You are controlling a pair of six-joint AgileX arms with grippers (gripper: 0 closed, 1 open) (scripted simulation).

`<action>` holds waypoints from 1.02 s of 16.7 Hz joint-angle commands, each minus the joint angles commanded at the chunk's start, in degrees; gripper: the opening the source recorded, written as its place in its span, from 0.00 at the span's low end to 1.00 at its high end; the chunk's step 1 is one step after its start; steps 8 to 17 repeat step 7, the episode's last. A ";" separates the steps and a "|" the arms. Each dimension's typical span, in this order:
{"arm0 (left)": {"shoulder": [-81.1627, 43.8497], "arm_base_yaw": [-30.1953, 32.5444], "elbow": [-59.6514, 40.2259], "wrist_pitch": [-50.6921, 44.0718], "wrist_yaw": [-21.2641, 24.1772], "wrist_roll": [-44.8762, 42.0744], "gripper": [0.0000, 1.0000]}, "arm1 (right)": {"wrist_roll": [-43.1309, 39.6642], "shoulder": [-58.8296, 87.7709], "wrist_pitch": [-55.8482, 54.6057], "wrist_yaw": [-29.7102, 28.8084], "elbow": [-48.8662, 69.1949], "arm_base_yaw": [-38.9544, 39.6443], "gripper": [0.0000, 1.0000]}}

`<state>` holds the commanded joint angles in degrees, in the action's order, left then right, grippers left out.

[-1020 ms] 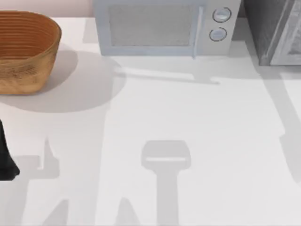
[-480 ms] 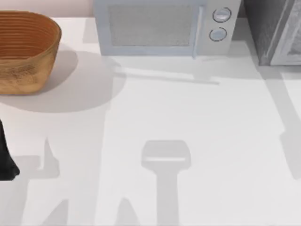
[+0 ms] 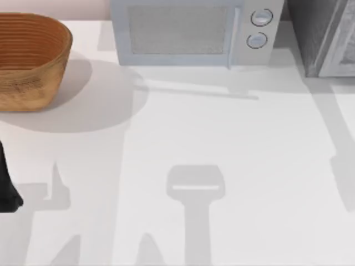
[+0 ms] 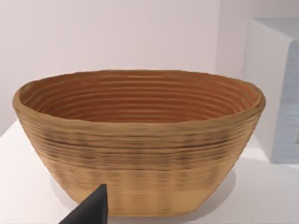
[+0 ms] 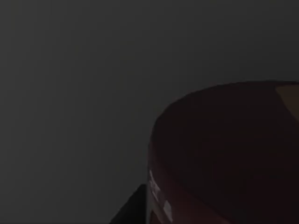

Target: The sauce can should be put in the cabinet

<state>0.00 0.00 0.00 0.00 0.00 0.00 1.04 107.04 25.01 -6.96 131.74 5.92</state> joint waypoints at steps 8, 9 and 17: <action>0.00 0.00 0.00 0.00 0.00 0.00 1.00 | 0.00 0.00 0.00 0.00 0.00 0.00 1.00; 0.00 0.00 0.00 0.00 0.00 0.00 1.00 | 0.00 0.00 0.00 0.00 0.00 0.00 1.00; 0.00 0.00 0.00 0.00 0.00 0.00 1.00 | 0.00 0.00 0.00 0.00 0.00 0.00 1.00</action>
